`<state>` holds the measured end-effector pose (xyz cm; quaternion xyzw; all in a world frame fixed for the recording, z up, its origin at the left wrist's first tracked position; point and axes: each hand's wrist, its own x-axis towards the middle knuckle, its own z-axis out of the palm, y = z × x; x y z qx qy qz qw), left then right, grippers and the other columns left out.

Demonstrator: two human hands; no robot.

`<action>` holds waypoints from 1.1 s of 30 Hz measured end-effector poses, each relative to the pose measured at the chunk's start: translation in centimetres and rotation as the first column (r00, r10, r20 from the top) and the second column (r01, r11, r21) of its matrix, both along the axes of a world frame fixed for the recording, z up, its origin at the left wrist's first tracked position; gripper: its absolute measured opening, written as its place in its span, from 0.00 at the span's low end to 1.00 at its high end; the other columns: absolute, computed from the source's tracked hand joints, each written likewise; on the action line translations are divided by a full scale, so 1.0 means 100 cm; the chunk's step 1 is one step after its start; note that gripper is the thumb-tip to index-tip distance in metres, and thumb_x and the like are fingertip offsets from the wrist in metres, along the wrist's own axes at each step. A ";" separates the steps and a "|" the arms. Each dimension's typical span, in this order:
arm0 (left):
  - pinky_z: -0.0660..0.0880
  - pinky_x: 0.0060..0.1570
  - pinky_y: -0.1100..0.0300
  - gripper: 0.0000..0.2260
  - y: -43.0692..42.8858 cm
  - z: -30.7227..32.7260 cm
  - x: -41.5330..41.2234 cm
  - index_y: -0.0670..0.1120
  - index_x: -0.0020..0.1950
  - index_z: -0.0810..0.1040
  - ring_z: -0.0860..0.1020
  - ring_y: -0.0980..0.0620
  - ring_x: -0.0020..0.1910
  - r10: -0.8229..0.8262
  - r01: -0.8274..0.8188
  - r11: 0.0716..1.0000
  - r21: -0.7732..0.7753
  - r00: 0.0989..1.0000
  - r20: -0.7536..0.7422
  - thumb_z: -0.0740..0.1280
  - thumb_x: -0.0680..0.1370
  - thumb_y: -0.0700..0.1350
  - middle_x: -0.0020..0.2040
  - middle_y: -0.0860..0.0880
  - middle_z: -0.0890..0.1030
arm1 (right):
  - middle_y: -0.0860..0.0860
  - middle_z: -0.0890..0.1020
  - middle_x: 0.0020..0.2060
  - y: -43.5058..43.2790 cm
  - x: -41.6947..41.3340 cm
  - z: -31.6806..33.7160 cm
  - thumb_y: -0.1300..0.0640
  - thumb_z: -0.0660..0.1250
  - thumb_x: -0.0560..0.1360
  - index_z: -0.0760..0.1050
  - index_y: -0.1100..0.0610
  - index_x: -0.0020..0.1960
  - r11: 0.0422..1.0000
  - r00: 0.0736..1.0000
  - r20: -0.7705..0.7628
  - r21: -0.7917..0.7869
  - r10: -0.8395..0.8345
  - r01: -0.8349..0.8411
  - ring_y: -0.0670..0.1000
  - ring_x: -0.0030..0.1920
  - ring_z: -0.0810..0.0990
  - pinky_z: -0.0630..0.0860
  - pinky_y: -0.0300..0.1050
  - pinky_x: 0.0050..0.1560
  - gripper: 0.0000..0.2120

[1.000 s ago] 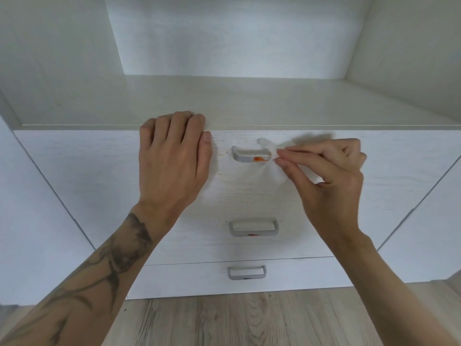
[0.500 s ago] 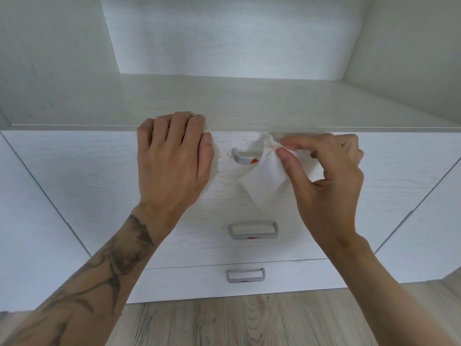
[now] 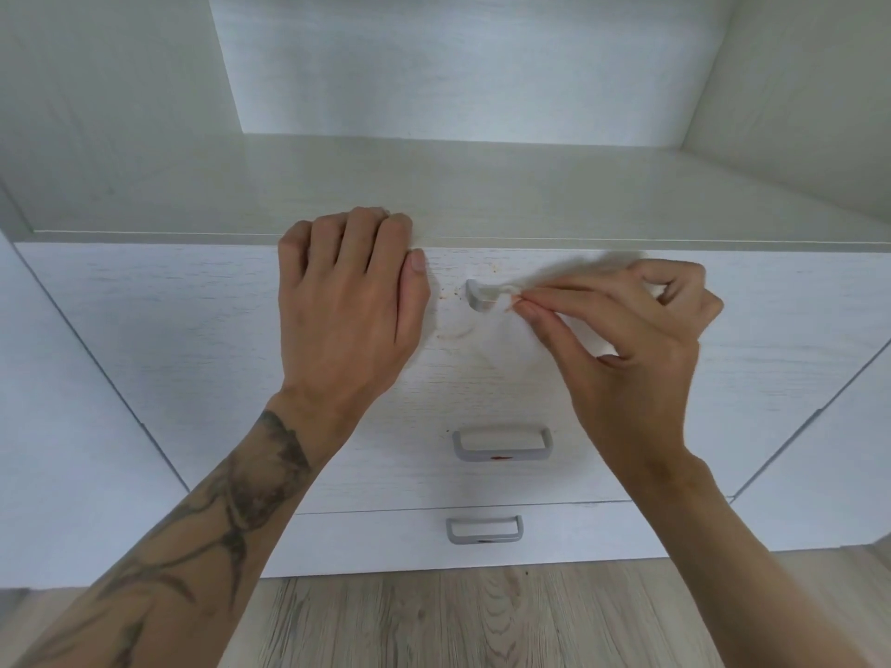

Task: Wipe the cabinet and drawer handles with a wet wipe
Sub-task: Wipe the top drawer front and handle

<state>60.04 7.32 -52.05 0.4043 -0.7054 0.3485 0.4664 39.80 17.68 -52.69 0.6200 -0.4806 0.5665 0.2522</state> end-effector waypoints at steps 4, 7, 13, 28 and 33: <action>0.68 0.59 0.45 0.16 0.000 0.000 -0.002 0.42 0.61 0.79 0.75 0.41 0.53 -0.003 0.003 1.000 -0.005 1.000 -0.007 0.54 0.88 0.48 0.58 0.44 0.81 | 0.40 0.86 0.50 -0.003 0.013 0.000 0.50 0.77 0.79 0.88 0.48 0.50 1.000 0.999 0.041 0.015 0.023 -0.023 0.55 0.59 0.74 0.65 0.60 0.58 0.03; 0.67 0.59 0.45 0.17 -0.002 -0.001 -0.002 0.42 0.61 0.79 0.74 0.41 0.53 -0.005 0.005 1.000 -0.016 1.000 -0.003 0.53 0.88 0.48 0.57 0.43 0.81 | 0.39 0.86 0.50 -0.005 0.016 0.003 0.49 0.77 0.79 0.89 0.47 0.51 0.999 0.999 -0.021 0.024 0.037 -0.037 0.51 0.59 0.73 0.63 0.55 0.59 0.04; 0.68 0.59 0.45 0.18 -0.002 -0.001 -0.001 0.42 0.62 0.79 0.75 0.42 0.53 -0.002 0.002 1.000 -0.005 1.000 0.000 0.52 0.88 0.49 0.58 0.44 0.81 | 0.40 0.86 0.51 0.002 0.009 -0.001 0.49 0.77 0.79 0.88 0.47 0.51 1.000 0.999 0.041 0.009 -0.006 0.005 0.51 0.59 0.72 0.65 0.58 0.57 0.03; 0.68 0.60 0.45 0.17 -0.002 -0.001 0.000 0.42 0.62 0.79 0.75 0.42 0.54 -0.012 0.012 1.000 -0.024 1.000 0.006 0.53 0.89 0.48 0.58 0.44 0.81 | 0.47 0.84 0.40 -0.015 0.049 0.010 0.59 0.78 0.77 0.86 0.54 0.41 0.993 0.993 -0.052 -0.054 -0.109 0.106 0.54 0.49 0.77 0.60 0.45 0.56 0.06; 0.68 0.60 0.45 0.17 -0.001 -0.001 0.000 0.42 0.62 0.79 0.75 0.42 0.55 -0.008 0.009 1.000 -0.023 1.000 0.004 0.53 0.88 0.48 0.58 0.44 0.82 | 0.46 0.84 0.39 -0.014 0.054 0.008 0.60 0.78 0.76 0.85 0.53 0.39 0.984 0.988 -0.011 -0.098 -0.153 0.151 0.53 0.47 0.76 0.61 0.46 0.55 0.08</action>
